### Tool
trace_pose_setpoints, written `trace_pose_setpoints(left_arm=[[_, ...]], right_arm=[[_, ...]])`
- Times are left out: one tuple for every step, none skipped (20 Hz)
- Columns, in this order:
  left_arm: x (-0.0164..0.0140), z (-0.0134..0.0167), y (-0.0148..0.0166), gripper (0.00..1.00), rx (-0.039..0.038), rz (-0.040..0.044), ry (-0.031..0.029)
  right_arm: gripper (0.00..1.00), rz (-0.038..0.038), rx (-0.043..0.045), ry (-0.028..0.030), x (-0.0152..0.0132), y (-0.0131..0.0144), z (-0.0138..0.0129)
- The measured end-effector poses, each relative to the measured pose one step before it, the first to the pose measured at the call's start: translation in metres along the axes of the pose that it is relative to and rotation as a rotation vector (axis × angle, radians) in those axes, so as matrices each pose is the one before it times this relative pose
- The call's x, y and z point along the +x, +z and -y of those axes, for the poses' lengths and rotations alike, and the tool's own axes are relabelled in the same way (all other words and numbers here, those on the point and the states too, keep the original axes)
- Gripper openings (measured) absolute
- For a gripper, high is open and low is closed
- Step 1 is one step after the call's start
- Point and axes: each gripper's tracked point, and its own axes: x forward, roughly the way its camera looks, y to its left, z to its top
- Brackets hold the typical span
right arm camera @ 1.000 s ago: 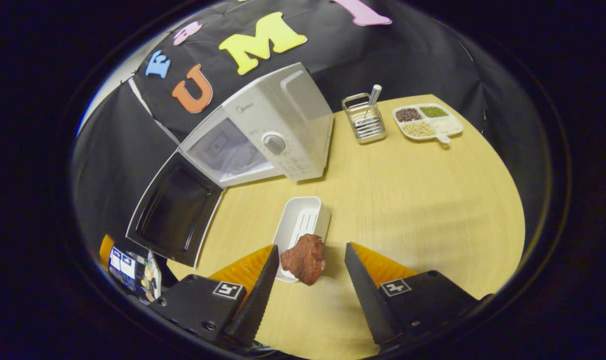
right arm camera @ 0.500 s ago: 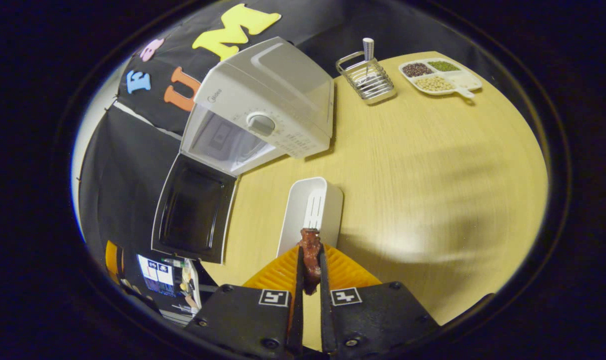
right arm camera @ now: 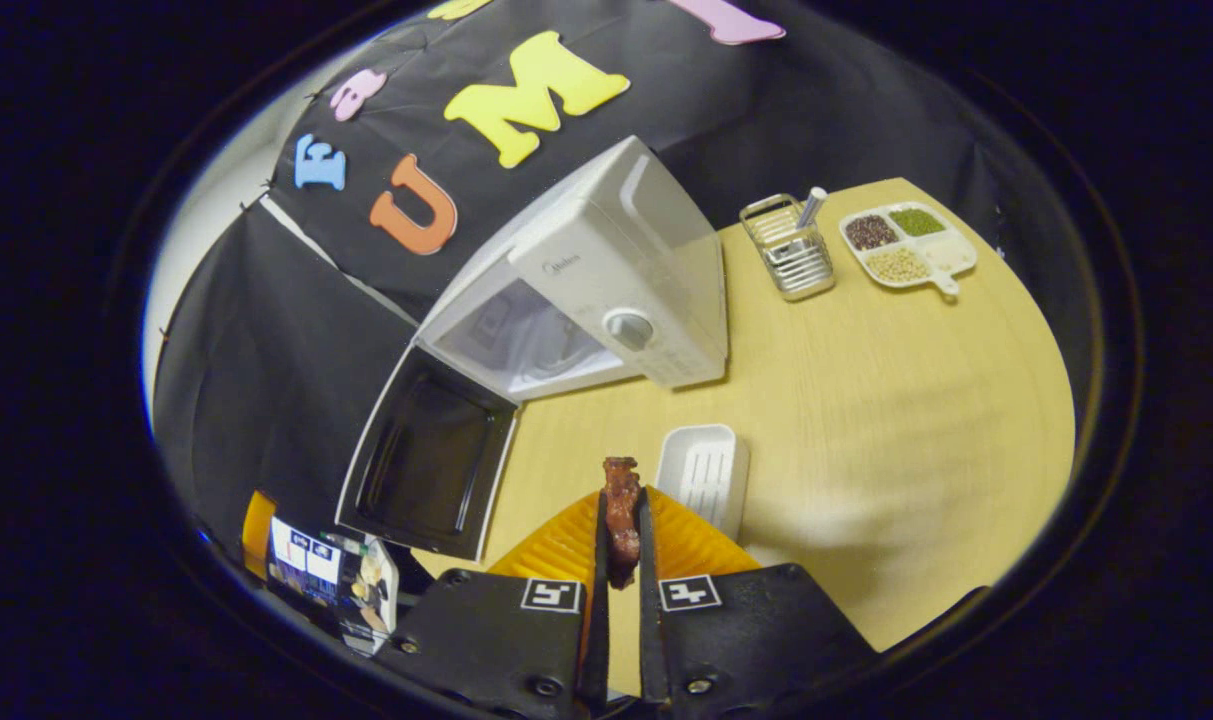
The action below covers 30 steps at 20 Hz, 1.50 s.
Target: Open the microwave oven with the left hand, put the food in, and close the microwave oven.
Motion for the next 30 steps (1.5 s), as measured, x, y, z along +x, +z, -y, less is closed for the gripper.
trace_pose_setpoints(left_arm=[[-0.00013,-0.00585,-0.00253,0.96,0.00677,-0.00405,-0.01886],[-0.00026,-0.00574,-0.00185,0.96,0.00477,-0.00308,-0.02143],[-0.0001,-0.00357,-0.00296,0.96,-0.00098,-0.00367,-0.02892],[-0.00057,-0.00494,-0.00328,0.96,-0.00172,-0.00448,-0.02689],[-0.00082,-0.00702,-0.0026,0.96,0.00161,-0.00218,-0.01973],[0.00035,-0.00646,-0.00102,0.96,0.00111,0.0051,-0.01991],[0.00156,-0.0086,0.00017,0.96,-0.00054,0.01375,-0.00438],[0.00249,-0.00631,-0.0032,0.96,-0.00016,-0.0003,-0.01351],[0.00213,-0.00777,-0.00812,0.96,-0.00099,-0.01392,0.0018],[0.00123,-0.00714,-0.00413,0.96,-0.00221,-0.00167,-0.00151],[0.00111,-0.00542,-0.00352,0.96,-0.00671,0.00276,-0.00528],[0.00084,-0.007,-0.00309,0.96,-0.00453,0.00024,-0.00022],[0.00113,-0.0074,-0.00638,0.96,-0.00207,-0.00309,0.00935],[0.00024,-0.00786,-0.00615,0.96,-0.00494,-0.00288,0.00928],[0.00076,-0.00757,-0.00315,0.96,-0.0037,0.00273,0.01224],[0.00043,-0.00893,-0.00289,0.96,0.00519,0.00675,0.01647],[0.00021,-0.00799,-0.00416,0.96,0.00763,-0.00112,0.01832],[0.00026,-0.00921,-0.00447,0.96,0.00226,-0.00078,0.02241],[0.00074,-0.00526,-0.00122,0.96,-0.00908,0.00221,0.01009],[0.00061,-0.00123,-0.00241,0.96,-0.01175,-0.0012,0.00137],[0.00137,-0.00335,-0.00343,0.96,-0.00012,-0.00759,0.00814],[0.00032,-0.00275,-0.00063,0.96,0.00786,-0.00067,0.00868],[-0.00062,-0.00309,0.00236,0.96,0.0028,0.00931,0.00812],[0.0009,0.00074,-0.00084,0.96,-0.00023,0.00095,0.00116],[0.00041,-0.00141,0.00008,0.96,0.00145,0.00185,0.00362],[0.00088,0.00133,0.00139,0.96,0.00093,0.00642,0.00009],[0.00081,-0.00058,0.00113,0.96,0.00304,0.0032,0.00339],[0.00182,-0.00244,-0.00103,0.96,0.00013,-0.00235,0.0024],[0.00111,-0.00138,0.00038,0.96,-0.00541,-0.00057,0.00579],[0.00091,0.00099,-0.00019,0.96,-0.01039,-0.00147,-0.00332]], right_arm=[[0.15,0.04647,0.00943,-0.00096,0.00391,0.0066,-0.01527],[0.15,0.04937,0.01765,0.00266,0.00698,0.00712,-0.01448],[0.15,0.05133,0.02882,0.00947,0.01039,0.00429,-0.01628],[0.15,0.04191,0.0351,0.00784,0.01297,0.00231,-0.01469],[0.15,0.0436,0.02944,0.00919,0.0145,0.00052,-0.01141],[0.15,0.03605,0.02787,0.00531,0.0153,-0.00109,-0.00999],[0.15,0.03625,0.03168,0.00618,0.01761,-0.00278,-0.00834],[0.15,0.04735,0.03921,0.00252,0.02025,-0.00087,-0.0065],[0.15,0.03529,0.03818,0.00276,0.01879,-0.00358,-0.00608],[0.15,0.03252,0.02607,0.0018,0.01911,-0.00565,-0.00517],[0.15,0.03164,0.01729,-0.00744,0.01774,-0.00733,-0.00154],[0.15,0.03077,0.0161,-0.01126,0.01749,-0.00693,-0.0019],[0.15,0.02004,0.01136,-0.01148,0.01584,-0.00961,-0.0019],[0.15,0.03244,-0.01039,-0.00605,0.01582,-0.0062,-0.00209],[0.15,0.02211,-0.02165,0.00048,0.01687,-0.00682,-0.0021],[0.15,0.02301,0.00161,-0.0055,0.01377,-0.00808,0.00059],[0.15,0.03396,0.00835,-0.00769,0.01253,-0.00413,0.00105],[0.15,0.00959,0.00703,-0.02014,0.01179,-0.00748,0.00408],[0.15,0.00324,-0.00791,-0.02792,0.01003,-0.00859,0.00652],[0.15,-0.00483,-0.01068,-0.02606,0.00868,-0.00724,0.00658],[0.15,0.00473,-0.02839,-0.01674,0.00762,-0.00737,0.00266],[0.16,-0.0004,-0.03292,-0.02033,0.0068,-0.00441,0.00277],[0.16,0.02087,-0.02718,0.01215,0.00657,-0.00131,-0.00284],[0.15,0.0051,-0.02447,-0.00116,0.00114,-0.0012,-0.00329],[0.16,0.00933,-0.02586,-0.00395,0.0021,-0.00201,-0.00169],[0.15,0.01863,-0.0396,-0.00695,0.0029,0.00058,-0.00019],[0.16,0.00566,-0.03842,-0.01112,0.00164,0.00058,0.00082],[0.17,0.00182,-0.03608,-0.00165,0.00199,0.00057,-0.00032],[0.19,0.00153,-0.04038,-0.00716,0.00214,-0.0012,-0.00016],[0.2,-0.00285,-0.03893,-0.00853,0.00291,-0.00097,0.00068]])
